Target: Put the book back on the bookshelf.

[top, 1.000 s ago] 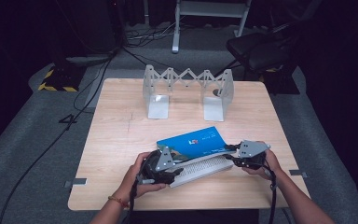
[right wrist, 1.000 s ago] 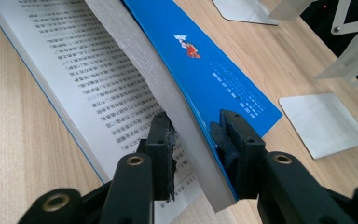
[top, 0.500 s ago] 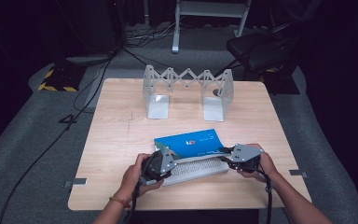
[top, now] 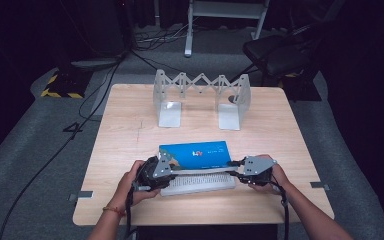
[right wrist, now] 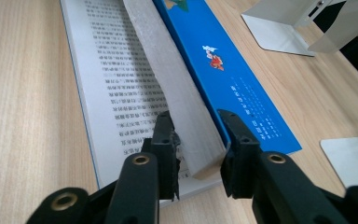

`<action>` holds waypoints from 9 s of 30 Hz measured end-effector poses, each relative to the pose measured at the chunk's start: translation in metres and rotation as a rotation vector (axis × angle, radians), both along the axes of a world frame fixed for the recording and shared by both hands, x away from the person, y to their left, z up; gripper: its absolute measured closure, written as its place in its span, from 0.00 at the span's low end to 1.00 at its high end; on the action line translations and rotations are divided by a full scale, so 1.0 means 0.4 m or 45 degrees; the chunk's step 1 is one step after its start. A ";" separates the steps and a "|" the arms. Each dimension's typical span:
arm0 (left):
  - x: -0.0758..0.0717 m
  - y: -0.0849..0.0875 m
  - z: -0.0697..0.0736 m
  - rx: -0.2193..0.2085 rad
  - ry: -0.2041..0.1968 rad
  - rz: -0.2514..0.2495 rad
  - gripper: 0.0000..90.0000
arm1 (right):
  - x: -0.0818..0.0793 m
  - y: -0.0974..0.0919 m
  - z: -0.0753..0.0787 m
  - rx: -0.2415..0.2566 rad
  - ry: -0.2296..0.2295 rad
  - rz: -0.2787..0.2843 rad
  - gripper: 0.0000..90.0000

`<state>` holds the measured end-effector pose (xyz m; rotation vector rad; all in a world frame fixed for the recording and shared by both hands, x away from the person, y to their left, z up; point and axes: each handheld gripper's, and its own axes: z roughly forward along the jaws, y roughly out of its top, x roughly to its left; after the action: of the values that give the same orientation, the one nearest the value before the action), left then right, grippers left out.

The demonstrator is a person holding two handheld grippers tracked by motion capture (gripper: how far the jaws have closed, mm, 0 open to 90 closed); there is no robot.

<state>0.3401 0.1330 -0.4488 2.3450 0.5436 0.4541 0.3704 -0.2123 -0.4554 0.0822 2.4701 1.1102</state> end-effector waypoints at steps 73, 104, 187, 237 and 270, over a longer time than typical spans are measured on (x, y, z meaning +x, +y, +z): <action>-0.046 -0.054 0.020 -0.196 -0.232 0.155 0.86 | 0.074 -0.026 -0.033 0.241 0.543 -0.203 0.23; -0.050 -0.042 0.027 -0.227 -0.245 0.154 0.86 | 0.097 -0.026 -0.055 0.120 0.384 -0.203 0.57; -0.148 -0.024 0.021 -0.456 -0.177 0.119 0.66 | 0.042 0.093 0.179 0.550 0.199 -0.100 0.57; 0.033 -0.172 0.016 -0.719 -0.043 -0.047 0.80 | 0.002 -0.049 0.194 0.602 0.158 -0.194 0.53; -0.139 -0.166 0.017 -0.608 -0.114 0.080 0.23 | -0.059 0.091 0.122 0.440 0.230 -0.049 0.48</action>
<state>0.2846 0.0667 -0.4421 1.8478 0.6088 0.4034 0.3469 -0.1758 -0.4066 0.3447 2.3879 1.5627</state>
